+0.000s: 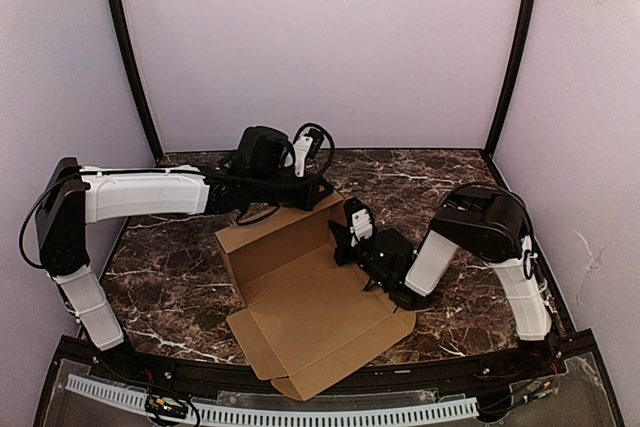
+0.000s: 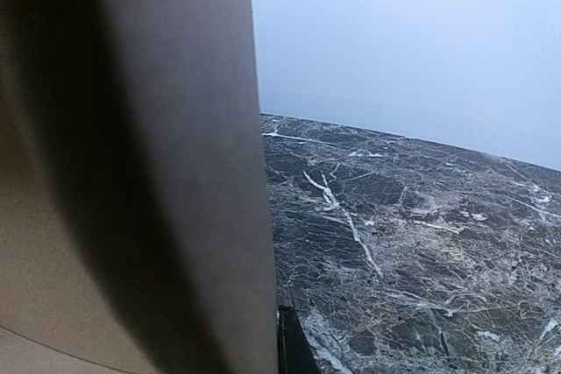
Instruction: Fold the paper box
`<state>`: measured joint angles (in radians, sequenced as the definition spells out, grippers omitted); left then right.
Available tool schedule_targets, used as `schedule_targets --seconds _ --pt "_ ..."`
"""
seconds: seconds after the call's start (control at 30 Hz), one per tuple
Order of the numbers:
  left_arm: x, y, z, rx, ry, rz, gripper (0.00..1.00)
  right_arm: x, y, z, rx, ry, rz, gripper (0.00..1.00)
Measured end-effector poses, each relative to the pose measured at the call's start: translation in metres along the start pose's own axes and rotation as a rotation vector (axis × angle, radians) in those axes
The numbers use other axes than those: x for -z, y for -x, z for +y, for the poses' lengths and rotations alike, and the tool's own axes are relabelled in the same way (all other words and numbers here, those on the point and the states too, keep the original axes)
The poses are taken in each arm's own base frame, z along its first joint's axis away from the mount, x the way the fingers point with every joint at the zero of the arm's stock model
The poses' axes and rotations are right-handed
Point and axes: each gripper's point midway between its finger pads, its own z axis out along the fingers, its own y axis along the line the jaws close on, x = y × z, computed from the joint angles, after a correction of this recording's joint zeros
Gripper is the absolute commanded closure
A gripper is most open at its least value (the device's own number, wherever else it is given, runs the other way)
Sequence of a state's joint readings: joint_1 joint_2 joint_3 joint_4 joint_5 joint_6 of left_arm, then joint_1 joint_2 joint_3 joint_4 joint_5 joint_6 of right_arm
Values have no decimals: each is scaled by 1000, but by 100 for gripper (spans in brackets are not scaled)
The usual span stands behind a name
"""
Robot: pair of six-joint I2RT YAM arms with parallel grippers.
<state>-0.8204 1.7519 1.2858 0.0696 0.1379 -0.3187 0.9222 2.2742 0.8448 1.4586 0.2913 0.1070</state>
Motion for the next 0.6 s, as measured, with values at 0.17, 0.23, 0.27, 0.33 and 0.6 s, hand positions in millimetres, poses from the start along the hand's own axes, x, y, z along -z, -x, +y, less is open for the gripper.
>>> schedule_targets --seconds 0.17,0.23,0.27,0.33,0.6 --pt "0 0 0 0 0 0 99 0 0 0 2 -1 0 100" --pt "0 0 0 0 -1 0 99 0 0 0 3 -1 0 100" --pt "0 0 0 0 -1 0 99 0 0 0 5 0 0 100" --pt "0 0 0 1 -1 0 99 0 0 0 6 -1 0 86" --pt "1 -1 0 1 1 6 99 1 0 1 5 -13 -3 62"
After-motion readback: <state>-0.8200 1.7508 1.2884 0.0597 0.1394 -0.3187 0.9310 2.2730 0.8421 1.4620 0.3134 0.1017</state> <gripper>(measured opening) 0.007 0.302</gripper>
